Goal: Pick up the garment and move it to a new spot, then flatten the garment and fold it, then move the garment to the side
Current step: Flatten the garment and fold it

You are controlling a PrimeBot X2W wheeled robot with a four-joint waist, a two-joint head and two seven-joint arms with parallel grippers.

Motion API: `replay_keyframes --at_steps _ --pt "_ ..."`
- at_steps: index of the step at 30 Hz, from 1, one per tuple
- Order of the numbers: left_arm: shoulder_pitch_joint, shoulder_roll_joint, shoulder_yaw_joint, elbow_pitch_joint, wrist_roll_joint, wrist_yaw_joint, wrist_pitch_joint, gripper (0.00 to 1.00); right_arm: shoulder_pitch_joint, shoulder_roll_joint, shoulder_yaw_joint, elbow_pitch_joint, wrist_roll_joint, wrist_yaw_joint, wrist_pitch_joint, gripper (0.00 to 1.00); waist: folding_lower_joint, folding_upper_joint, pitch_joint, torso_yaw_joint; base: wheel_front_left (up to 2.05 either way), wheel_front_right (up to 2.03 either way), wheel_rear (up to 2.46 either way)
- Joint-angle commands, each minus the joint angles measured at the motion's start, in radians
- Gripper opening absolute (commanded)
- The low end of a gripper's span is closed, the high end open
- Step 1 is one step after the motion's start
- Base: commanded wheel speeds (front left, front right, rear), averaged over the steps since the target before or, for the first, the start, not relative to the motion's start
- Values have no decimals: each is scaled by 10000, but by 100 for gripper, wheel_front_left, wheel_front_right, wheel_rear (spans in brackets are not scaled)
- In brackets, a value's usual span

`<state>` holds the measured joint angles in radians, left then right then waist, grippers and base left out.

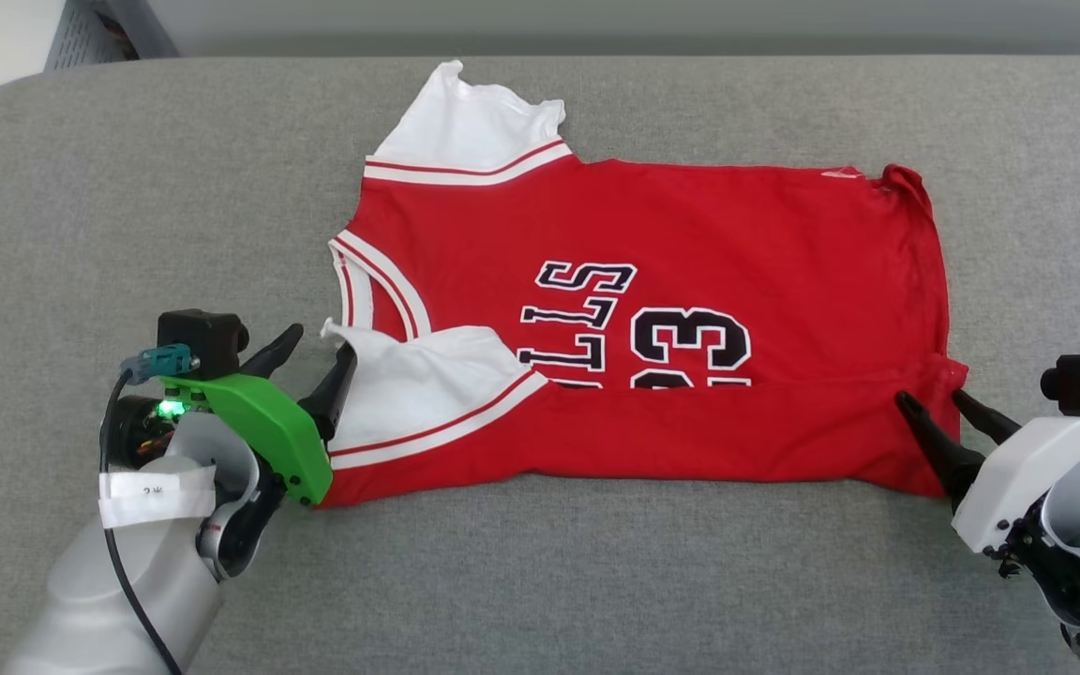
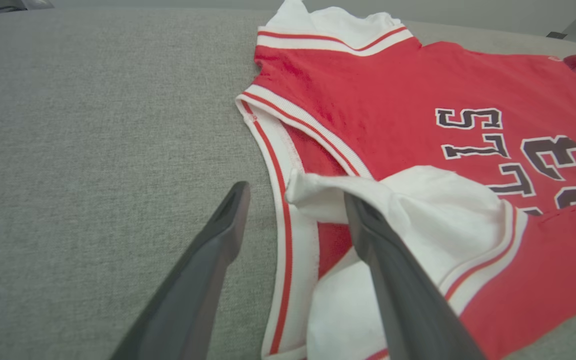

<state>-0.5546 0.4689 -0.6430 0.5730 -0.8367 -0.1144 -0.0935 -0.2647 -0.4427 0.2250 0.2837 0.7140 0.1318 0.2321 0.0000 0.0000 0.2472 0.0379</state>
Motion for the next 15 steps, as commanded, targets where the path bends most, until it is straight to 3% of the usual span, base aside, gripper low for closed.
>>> replay_keyframes --at_steps 1,8,15 --pt "-118 -146 121 1 -83 64 -239 100 23 -14 1 -37 -170 -11 -88 100 0 0 -375 41 0 0 0" --pt "586 -380 380 -565 -424 612 -611 100 800 -110 -149 -725 -683 -11 352 100 0 0 -1130 149 0 0 0" --pt "1980 -175 651 -2226 -883 1839 -260 100 1843 240 -963 -1905 -1396 -11 1226 100 0 0 -1381 166 0 0 0"
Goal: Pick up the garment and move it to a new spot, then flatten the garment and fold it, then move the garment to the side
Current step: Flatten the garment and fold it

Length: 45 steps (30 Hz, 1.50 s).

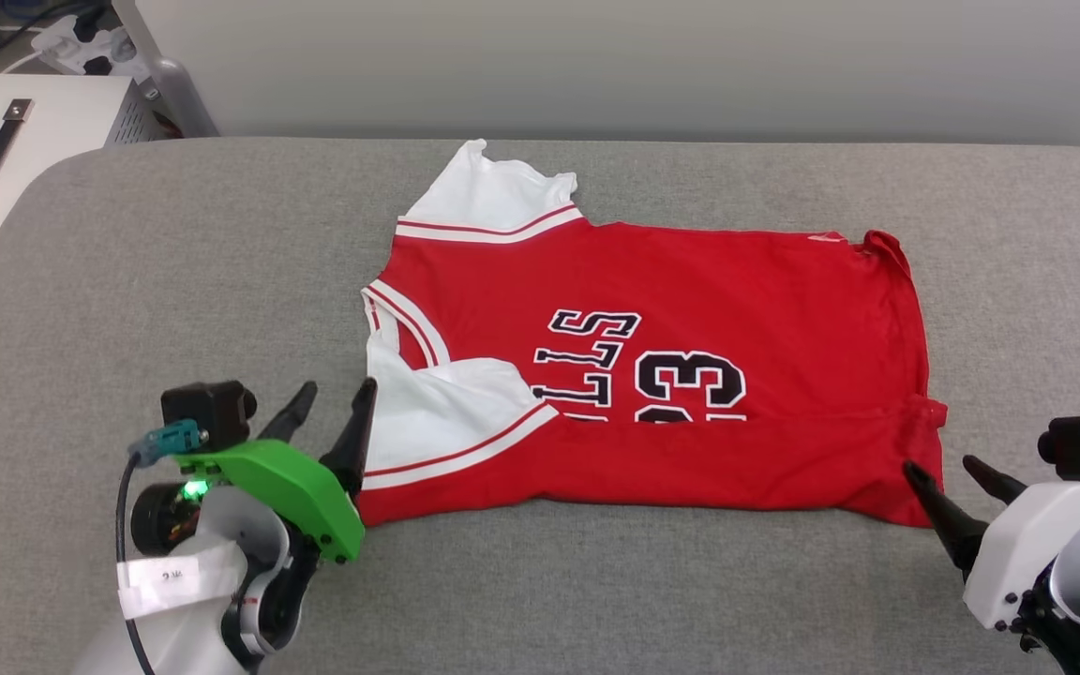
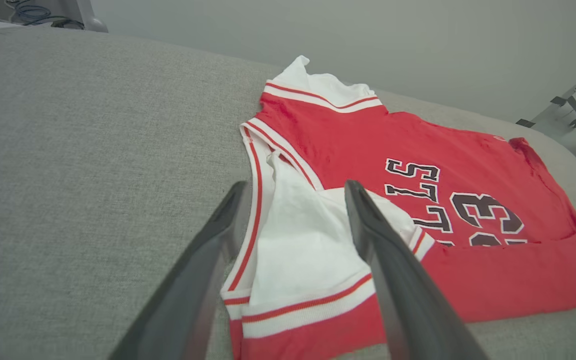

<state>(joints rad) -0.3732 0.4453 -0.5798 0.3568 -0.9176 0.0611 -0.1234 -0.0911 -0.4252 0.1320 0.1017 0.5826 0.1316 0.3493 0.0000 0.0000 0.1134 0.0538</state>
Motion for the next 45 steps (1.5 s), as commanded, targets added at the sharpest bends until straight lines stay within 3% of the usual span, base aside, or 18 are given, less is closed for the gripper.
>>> replay_keyframes --at_steps 1,10,15,26,31,34,45 --pt "367 112 2 -325 -118 263 186 100 220 117 -121 -263 -191 -9 214 100 0 0 -37 -3 0 0 0" --pt "1368 1047 -461 -2158 226 2156 1991 100 963 842 -1006 -1921 -1017 -9 1752 100 0 0 336 -191 0 0 0" --pt "1369 1289 -629 -2295 447 2831 2630 100 1016 1121 -1185 -2430 -1270 -9 2101 100 0 0 690 -372 0 0 0" --pt "891 1201 -751 -1278 669 3163 2903 100 853 1287 -1283 -2696 -1513 -9 2130 100 0 0 1500 -637 0 0 0" --pt "890 1053 -1042 -607 491 2964 3453 100 715 1282 -1205 -2636 -1580 -9 2079 100 0 0 1684 -683 0 0 0" --pt "959 923 -1133 -309 269 2698 3652 0 681 1251 -1203 -2546 -1632 -9 2071 100 0 0 1623 -638 0 0 0" --pt "1174 676 -739 -1033 -123 2131 2704 0 846 1139 -1615 -2021 -2020 -9 2317 100 0 0 724 -35 0 0 0"
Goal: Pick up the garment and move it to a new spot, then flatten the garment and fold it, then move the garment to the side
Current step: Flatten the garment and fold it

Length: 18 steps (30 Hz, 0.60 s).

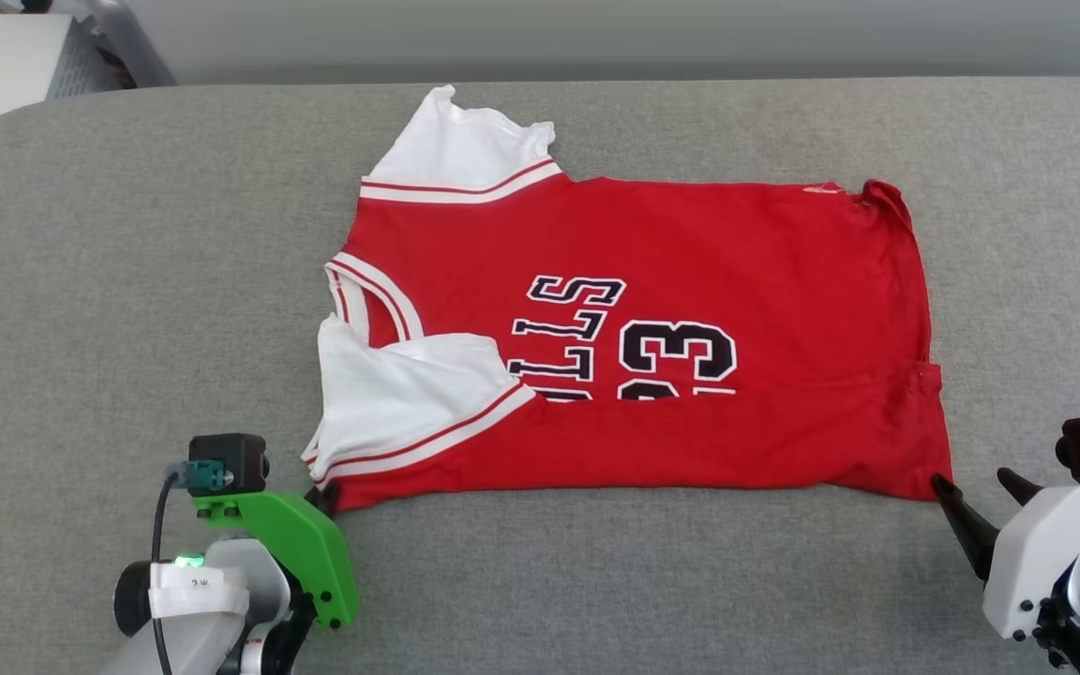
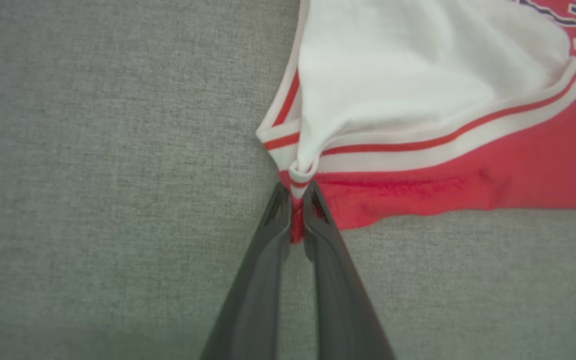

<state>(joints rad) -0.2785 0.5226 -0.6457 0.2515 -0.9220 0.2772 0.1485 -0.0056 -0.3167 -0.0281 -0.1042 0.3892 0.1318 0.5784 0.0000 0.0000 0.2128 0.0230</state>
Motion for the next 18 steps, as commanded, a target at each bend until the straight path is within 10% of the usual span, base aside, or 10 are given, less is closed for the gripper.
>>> replay_keyframes --at_steps 1,18 --pt "237 -77 -43 -169 -78 -12 -68 0 -28 86 -60 116 -126 -11 68 100 0 0 -314 324 0 0 0" --pt "277 630 82 -3258 259 605 153 0 -1344 1628 -1272 2154 -1859 -11 731 100 0 0 197 874 0 0 0"
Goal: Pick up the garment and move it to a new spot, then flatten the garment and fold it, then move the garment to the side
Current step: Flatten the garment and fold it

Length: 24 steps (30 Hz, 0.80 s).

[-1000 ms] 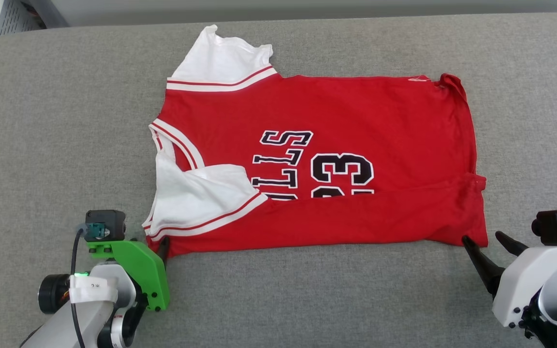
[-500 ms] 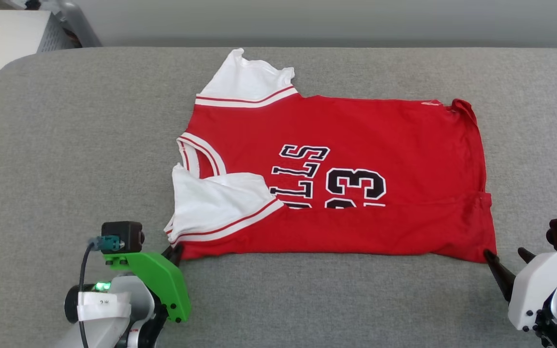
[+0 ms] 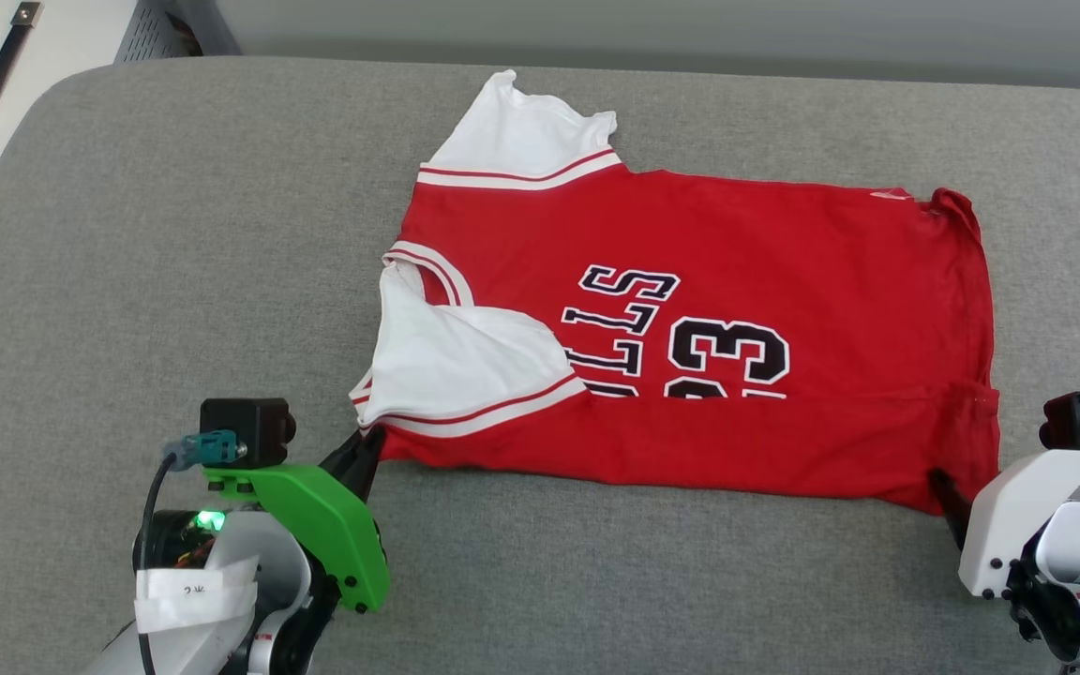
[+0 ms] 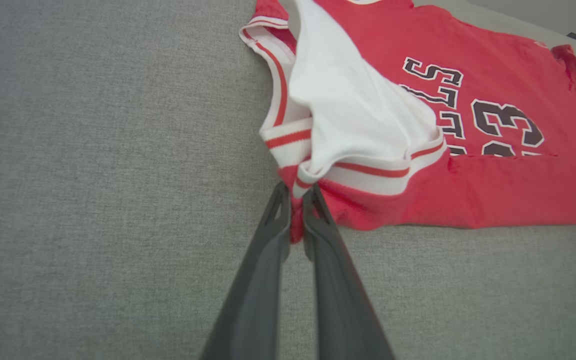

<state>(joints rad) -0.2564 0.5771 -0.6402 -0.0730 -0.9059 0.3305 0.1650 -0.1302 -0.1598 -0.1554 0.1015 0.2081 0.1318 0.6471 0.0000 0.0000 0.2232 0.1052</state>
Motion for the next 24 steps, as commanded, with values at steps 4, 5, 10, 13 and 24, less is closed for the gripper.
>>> replay_keyframes --at_steps 4,5,10,13,24 --pt "5 91 12 -42 146 43 -63 0 -140 227 -141 511 -547 -11 345 100 0 0 249 82 0 0 0" --pt "-9 78 -3 -24 151 23 -72 0 -121 271 -90 595 -568 -11 441 100 0 0 282 88 0 0 0" --pt "62 25 -103 546 63 -69 -28 0 -116 252 43 788 -410 -11 462 0 0 0 151 3 0 0 0" --pt "177 54 -133 776 -6 -115 -1 0 -100 77 31 743 -391 -11 328 0 0 0 -63 -45 0 0 0" --pt "902 235 -364 1244 -363 -211 337 0 501 -766 117 67 361 -11 700 0 0 0 -1183 -101 0 0 0"
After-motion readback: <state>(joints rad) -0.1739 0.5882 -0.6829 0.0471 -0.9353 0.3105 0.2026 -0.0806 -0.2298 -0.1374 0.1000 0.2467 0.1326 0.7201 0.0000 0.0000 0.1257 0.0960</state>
